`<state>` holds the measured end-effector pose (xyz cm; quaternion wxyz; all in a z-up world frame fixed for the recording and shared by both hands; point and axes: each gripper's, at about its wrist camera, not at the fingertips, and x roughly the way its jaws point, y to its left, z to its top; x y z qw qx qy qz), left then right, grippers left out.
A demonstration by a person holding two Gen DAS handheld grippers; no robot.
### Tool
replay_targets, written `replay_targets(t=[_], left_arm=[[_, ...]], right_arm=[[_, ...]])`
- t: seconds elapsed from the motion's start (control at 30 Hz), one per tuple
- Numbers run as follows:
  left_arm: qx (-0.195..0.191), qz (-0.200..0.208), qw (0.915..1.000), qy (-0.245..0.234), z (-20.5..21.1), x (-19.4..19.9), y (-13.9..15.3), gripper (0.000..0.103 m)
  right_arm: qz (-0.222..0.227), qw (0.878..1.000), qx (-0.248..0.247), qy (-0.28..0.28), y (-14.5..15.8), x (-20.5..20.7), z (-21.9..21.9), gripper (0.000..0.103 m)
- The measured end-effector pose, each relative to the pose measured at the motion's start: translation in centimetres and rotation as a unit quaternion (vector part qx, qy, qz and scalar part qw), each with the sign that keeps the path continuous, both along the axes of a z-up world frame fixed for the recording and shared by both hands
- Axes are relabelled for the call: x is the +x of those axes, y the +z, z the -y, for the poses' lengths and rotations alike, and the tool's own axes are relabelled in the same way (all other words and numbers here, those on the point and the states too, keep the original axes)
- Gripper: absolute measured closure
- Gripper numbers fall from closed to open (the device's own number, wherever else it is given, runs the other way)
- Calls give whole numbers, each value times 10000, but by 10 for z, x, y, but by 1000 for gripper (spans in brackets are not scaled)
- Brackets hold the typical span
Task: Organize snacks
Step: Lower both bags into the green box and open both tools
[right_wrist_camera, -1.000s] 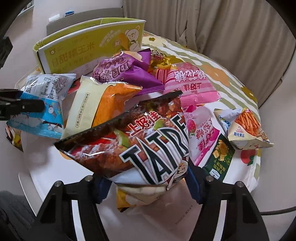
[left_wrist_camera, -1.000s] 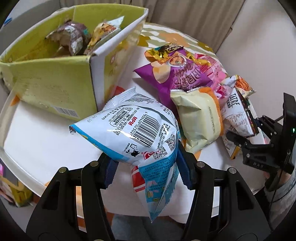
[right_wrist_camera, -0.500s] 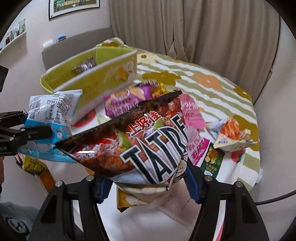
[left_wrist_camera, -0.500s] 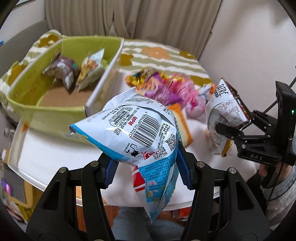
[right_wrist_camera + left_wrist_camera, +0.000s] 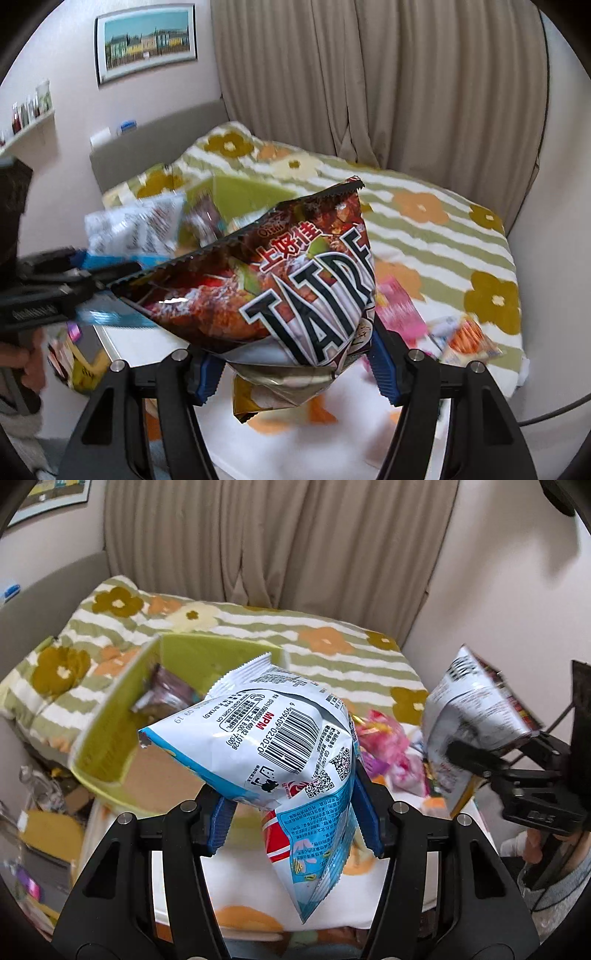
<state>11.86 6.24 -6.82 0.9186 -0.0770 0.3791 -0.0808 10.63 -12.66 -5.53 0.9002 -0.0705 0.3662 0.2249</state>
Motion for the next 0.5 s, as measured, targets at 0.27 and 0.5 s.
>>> replay_targets(t=[0.27,0.5], left_arm=[[209,-299,9993,-26,-77,55,-4,49],[442,-733,9958,-338,-121,102,-35,49]], right_arm=[[-30,9997,201,97,10,40,-91,40],[-320,9991,270,-114,-7,72,-150,40]])
